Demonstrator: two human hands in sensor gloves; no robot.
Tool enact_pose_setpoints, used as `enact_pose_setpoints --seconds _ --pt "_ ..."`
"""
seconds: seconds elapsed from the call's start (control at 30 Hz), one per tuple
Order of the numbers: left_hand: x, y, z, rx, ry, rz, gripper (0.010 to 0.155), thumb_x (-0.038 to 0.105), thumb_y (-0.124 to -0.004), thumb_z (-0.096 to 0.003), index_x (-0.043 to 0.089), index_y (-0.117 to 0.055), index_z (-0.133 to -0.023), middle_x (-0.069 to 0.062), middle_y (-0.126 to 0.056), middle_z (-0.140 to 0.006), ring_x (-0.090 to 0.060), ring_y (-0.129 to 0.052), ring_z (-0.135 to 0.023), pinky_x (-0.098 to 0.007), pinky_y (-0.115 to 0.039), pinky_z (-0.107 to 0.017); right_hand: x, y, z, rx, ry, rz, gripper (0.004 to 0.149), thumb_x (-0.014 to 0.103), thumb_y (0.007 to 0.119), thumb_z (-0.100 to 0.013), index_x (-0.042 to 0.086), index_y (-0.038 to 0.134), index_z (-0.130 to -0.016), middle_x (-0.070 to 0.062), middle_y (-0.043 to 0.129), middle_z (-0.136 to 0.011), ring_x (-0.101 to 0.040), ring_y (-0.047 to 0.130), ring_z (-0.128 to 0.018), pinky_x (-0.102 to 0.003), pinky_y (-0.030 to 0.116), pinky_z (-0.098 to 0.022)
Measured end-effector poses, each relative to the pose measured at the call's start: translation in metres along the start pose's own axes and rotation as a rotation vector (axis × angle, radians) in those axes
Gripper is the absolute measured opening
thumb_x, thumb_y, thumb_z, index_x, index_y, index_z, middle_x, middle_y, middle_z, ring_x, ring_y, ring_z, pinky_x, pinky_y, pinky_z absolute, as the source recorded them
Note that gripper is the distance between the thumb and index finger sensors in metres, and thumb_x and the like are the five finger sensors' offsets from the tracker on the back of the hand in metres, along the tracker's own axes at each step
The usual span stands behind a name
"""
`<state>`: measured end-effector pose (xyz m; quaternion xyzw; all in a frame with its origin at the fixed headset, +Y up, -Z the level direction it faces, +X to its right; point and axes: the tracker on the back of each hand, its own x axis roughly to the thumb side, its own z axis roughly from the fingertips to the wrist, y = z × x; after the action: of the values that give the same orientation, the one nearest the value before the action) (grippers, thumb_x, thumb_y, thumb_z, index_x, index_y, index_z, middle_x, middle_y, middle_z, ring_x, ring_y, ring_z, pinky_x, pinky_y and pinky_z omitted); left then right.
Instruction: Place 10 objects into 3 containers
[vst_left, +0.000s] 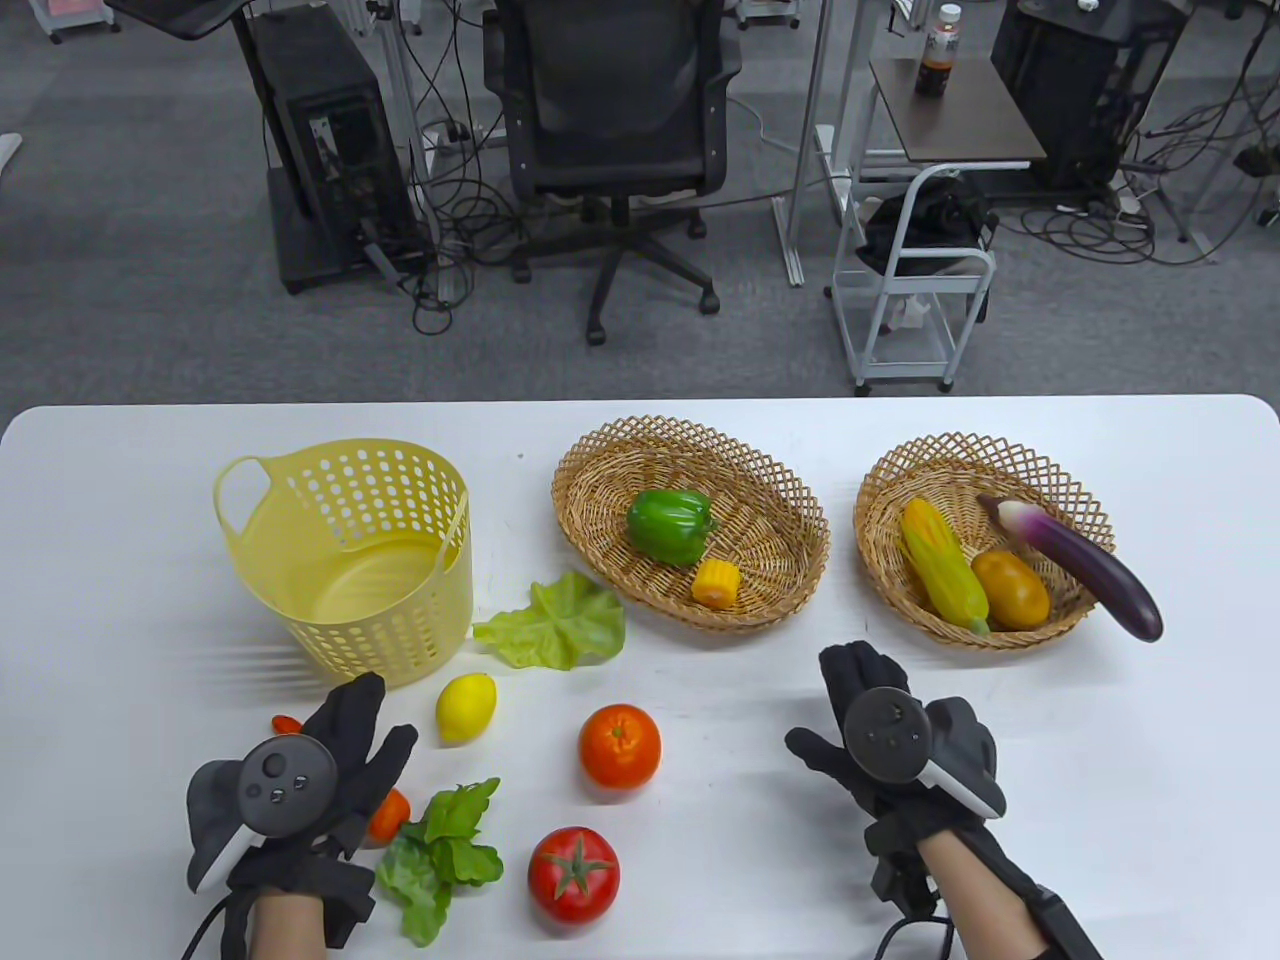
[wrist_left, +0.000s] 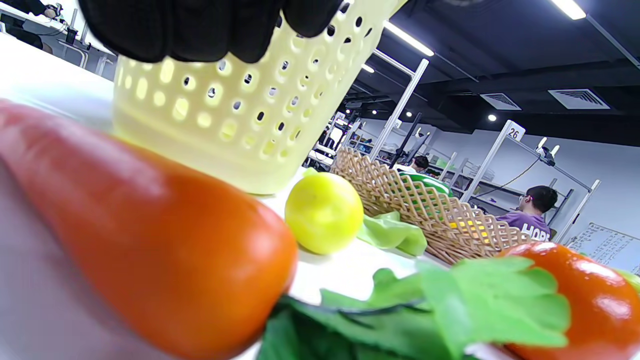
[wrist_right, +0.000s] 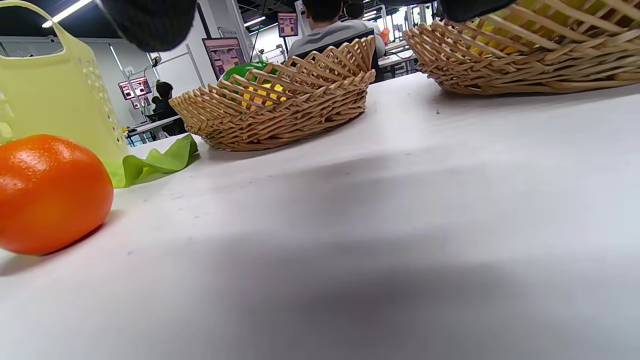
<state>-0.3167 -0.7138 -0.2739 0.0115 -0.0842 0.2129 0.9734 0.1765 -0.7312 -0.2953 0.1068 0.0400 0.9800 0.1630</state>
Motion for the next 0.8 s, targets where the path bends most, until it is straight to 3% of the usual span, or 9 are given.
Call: enact_pose_setpoints --seconds 0.23,0.3,0.5,0.6,0.67,0.8 --pt "-0.002 0.002 0.001 0.014 0.001 -0.016 0.073 0.058 -0.053 -0.0614 0.009 -0.047 -0.115 -0.029 -0.052 -0.115 -0.056 -0.059 -0.103 -0.066 -0.063 -0.066 0.002 0.003 0.005 0.026 -0.027 0.038 0.086 0.055 0.063 -0.057 0.01 0.016 -0.112 -0.026 0.017 -0.118 -0.056 0.029 -0.105 -0.068 0.044 -0.073" --pt "-0.003 0.003 0.001 0.01 0.005 -0.019 0.073 0.057 -0.054 -0.0614 0.007 -0.048 -0.114 -0.029 -0.053 -0.114 -0.056 -0.063 -0.101 -0.06 -0.07 -0.063 0.0 0.005 0.005 0.043 -0.009 0.042 0.086 0.055 0.063 -0.057 0.01 0.015 -0.112 -0.026 0.016 -0.118 -0.056 0.029 -0.105 -0.068 0.044 -0.073" --pt "-0.009 0.001 -0.001 -0.056 0.054 -0.054 0.059 0.039 -0.065 -0.0606 0.008 -0.057 -0.11 -0.029 -0.053 -0.114 -0.055 -0.064 -0.099 -0.059 -0.071 -0.063 -0.006 0.002 0.005 0.051 0.001 0.008 0.085 0.054 0.062 -0.057 0.01 0.015 -0.112 -0.027 0.016 -0.118 -0.056 0.031 -0.105 -0.067 0.045 -0.073" --pt "-0.014 -0.002 -0.002 -0.122 0.126 -0.147 0.055 0.035 -0.067 -0.0595 0.01 -0.06 -0.108 -0.029 -0.048 -0.115 -0.056 -0.058 -0.103 -0.065 -0.063 -0.067 -0.008 0.002 0.004 0.061 0.007 -0.001 0.085 0.054 0.062 -0.057 0.01 0.015 -0.112 -0.027 0.016 -0.118 -0.056 0.031 -0.105 -0.068 0.045 -0.073" --pt "-0.019 -0.005 -0.003 -0.155 0.166 -0.2 0.047 0.033 -0.068 -0.059 0.019 -0.069 -0.104 -0.024 -0.048 -0.118 -0.056 -0.052 -0.106 -0.071 -0.055 -0.068 -0.01 0.003 0.003 0.07 0.013 -0.002 0.084 0.054 0.062 -0.057 0.01 0.015 -0.112 -0.027 0.016 -0.118 -0.057 0.031 -0.105 -0.067 0.045 -0.073" --pt "-0.023 -0.012 -0.007 -0.195 0.198 -0.261 0.045 0.022 -0.068 -0.0563 0.024 -0.074 -0.1 -0.016 -0.045 -0.12 -0.055 -0.04 -0.108 -0.073 -0.045 -0.069 -0.01 0.003 0.003 0.081 0.02 -0.001 0.083 0.054 0.062 -0.058 0.011 0.016 -0.112 -0.028 0.015 -0.118 -0.057 0.031 -0.104 -0.067 0.046 -0.073"
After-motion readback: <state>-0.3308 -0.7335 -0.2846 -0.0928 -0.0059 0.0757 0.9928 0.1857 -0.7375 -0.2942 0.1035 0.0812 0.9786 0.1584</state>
